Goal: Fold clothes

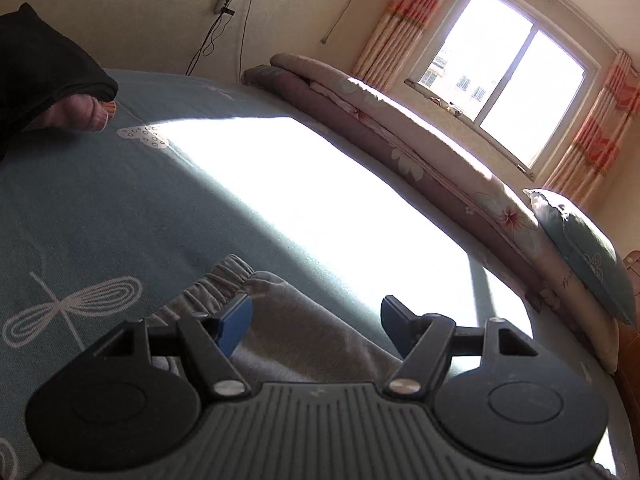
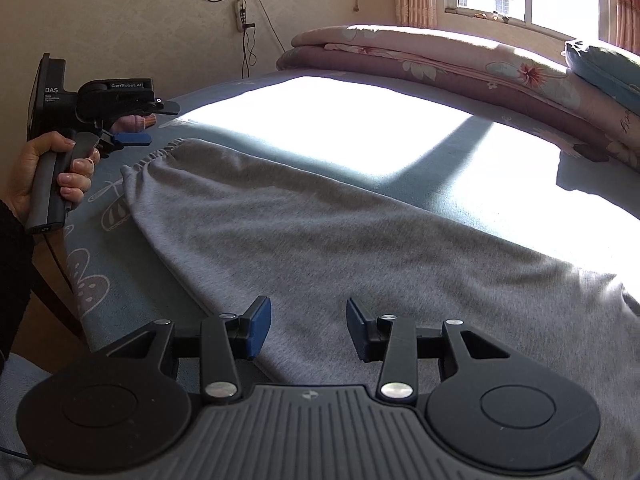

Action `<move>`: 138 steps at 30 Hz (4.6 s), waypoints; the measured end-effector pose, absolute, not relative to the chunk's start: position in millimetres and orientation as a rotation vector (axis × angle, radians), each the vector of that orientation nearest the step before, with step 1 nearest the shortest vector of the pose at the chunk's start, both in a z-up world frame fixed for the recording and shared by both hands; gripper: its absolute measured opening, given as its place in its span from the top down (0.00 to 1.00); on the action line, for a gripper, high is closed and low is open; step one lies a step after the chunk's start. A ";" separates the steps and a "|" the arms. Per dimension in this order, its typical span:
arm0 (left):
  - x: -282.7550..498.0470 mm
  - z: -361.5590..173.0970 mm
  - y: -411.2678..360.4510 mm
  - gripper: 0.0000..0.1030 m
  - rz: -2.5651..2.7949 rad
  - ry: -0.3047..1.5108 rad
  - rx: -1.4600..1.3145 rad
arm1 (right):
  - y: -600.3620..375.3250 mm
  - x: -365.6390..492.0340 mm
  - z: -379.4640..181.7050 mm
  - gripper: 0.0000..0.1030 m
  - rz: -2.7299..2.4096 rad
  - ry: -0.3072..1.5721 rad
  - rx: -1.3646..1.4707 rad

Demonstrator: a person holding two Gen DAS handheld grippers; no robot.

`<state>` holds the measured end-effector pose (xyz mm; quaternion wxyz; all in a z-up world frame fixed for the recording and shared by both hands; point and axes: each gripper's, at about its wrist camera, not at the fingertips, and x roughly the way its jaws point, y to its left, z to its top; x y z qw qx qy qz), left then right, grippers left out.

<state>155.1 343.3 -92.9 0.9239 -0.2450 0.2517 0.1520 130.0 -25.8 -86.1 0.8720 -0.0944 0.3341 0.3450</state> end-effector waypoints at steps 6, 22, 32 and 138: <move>173.3 -114.6 316.5 0.29 0.384 0.670 -0.387 | -29.5 143.6 -108.0 0.51 0.633 0.776 -0.161; 199.5 -114.7 282.8 0.24 0.287 0.671 -0.448 | -3.0 218.3 -76.6 0.42 0.696 0.721 -0.140; 175.4 -116.0 323.1 0.24 0.557 0.668 -0.460 | 69.6 253.5 -104.7 0.22 0.746 0.704 -0.270; 187.9 -101.7 -116.3 0.01 -0.234 0.753 0.191 | -361.8 98.2 -108.4 0.00 0.074 0.466 0.368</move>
